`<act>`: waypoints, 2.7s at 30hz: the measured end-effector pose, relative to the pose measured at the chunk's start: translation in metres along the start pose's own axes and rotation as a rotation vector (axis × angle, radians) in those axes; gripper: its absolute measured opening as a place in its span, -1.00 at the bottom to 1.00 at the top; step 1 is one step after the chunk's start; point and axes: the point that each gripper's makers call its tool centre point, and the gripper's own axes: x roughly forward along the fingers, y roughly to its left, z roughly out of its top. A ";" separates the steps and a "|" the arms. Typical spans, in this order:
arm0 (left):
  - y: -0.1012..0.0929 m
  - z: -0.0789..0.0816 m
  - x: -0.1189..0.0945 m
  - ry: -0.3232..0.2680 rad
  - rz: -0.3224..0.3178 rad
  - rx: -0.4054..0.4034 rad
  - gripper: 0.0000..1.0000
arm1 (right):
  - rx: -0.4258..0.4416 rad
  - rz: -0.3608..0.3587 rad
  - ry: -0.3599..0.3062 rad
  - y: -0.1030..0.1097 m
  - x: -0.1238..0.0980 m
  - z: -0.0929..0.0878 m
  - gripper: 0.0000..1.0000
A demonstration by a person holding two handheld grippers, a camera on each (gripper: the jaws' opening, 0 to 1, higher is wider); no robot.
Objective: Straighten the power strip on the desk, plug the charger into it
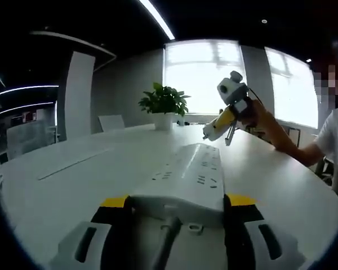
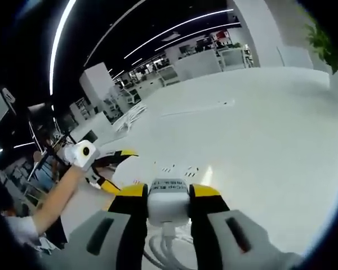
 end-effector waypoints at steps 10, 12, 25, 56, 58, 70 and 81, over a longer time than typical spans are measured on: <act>0.002 0.000 0.000 0.000 0.001 -0.001 0.34 | 0.012 0.041 0.004 0.005 0.000 0.002 -0.44; 0.001 0.000 0.000 0.000 0.001 -0.001 0.34 | 0.006 0.034 0.004 0.006 0.000 0.000 -0.44; 0.002 0.001 -0.001 0.000 -0.006 0.001 0.33 | 0.121 0.126 -0.019 0.008 -0.001 0.004 -0.44; 0.000 0.000 -0.004 0.002 -0.005 0.000 0.32 | 0.035 -0.109 0.156 -0.011 -0.025 -0.001 -0.44; 0.001 0.000 -0.004 0.002 -0.005 0.000 0.32 | 0.022 -0.122 0.184 -0.011 -0.023 -0.004 -0.44; 0.002 0.001 -0.004 0.003 -0.005 0.000 0.32 | -0.018 -0.178 0.280 -0.012 -0.023 -0.003 -0.44; 0.000 0.000 -0.004 0.005 0.001 -0.001 0.32 | -0.039 -0.229 0.371 -0.010 -0.016 -0.011 -0.44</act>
